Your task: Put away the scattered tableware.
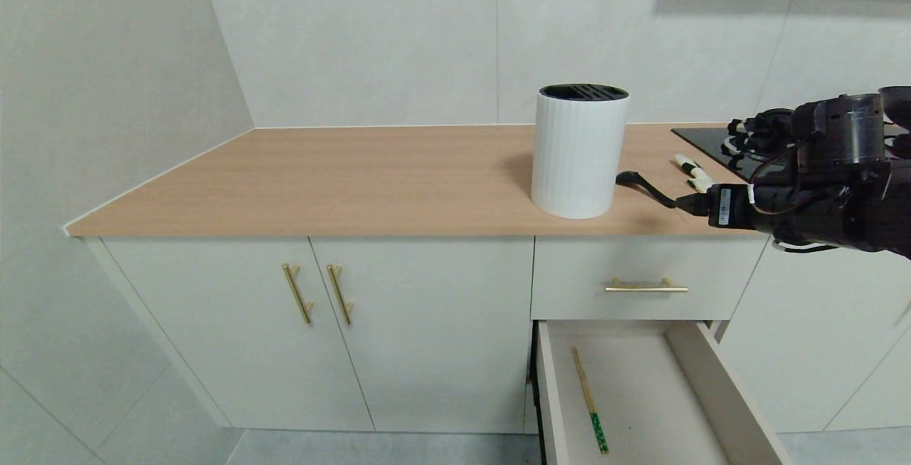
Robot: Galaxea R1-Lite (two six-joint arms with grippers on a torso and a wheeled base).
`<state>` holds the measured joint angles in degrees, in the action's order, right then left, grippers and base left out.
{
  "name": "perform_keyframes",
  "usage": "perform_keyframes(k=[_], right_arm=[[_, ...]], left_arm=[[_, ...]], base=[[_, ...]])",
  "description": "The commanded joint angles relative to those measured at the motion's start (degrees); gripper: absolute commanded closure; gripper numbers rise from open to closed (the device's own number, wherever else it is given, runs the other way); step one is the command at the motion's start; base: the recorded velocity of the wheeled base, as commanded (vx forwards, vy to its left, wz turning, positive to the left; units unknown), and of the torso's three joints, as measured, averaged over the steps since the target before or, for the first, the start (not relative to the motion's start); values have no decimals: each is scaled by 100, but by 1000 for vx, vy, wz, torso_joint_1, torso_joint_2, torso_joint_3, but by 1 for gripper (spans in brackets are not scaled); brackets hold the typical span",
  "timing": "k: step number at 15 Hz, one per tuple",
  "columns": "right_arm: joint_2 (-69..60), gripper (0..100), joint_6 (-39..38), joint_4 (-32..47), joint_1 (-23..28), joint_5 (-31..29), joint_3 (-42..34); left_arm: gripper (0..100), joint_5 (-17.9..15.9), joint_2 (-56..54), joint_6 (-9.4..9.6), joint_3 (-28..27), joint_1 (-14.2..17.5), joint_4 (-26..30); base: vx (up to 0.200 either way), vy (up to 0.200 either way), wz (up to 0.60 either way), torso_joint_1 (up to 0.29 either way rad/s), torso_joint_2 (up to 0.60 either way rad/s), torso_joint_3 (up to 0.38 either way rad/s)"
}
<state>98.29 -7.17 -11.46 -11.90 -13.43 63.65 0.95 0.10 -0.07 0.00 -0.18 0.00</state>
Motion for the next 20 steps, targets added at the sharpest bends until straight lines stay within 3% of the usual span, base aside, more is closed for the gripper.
perform_keyframes(k=[1, 7, 10, 13, 20], right_arm=[[32, 0, -4, -5, -6, -1, -1], [129, 0, 172, -137, -6, -1, -54], [322, 0, 260, -137, 135, 895, 218], [788, 0, 471, -155, 416, 1299, 579], [1781, 0, 699, -190, 601, 1423, 1370]], left_arm=[[0, 2, 8, -1, 0, 1, 0], [0, 2, 8, -1, 0, 1, 0], [0, 2, 8, -1, 0, 1, 0], [0, 2, 8, -1, 0, 1, 0], [0, 2, 8, -1, 0, 1, 0]], base=[[0, 0, 0, 207, -481, -276], [0, 0, 0, 86, -200, -121], [0, 0, 0, 0, 0, 0], [0, 0, 0, 0, 0, 0], [0, 0, 0, 0, 0, 0]])
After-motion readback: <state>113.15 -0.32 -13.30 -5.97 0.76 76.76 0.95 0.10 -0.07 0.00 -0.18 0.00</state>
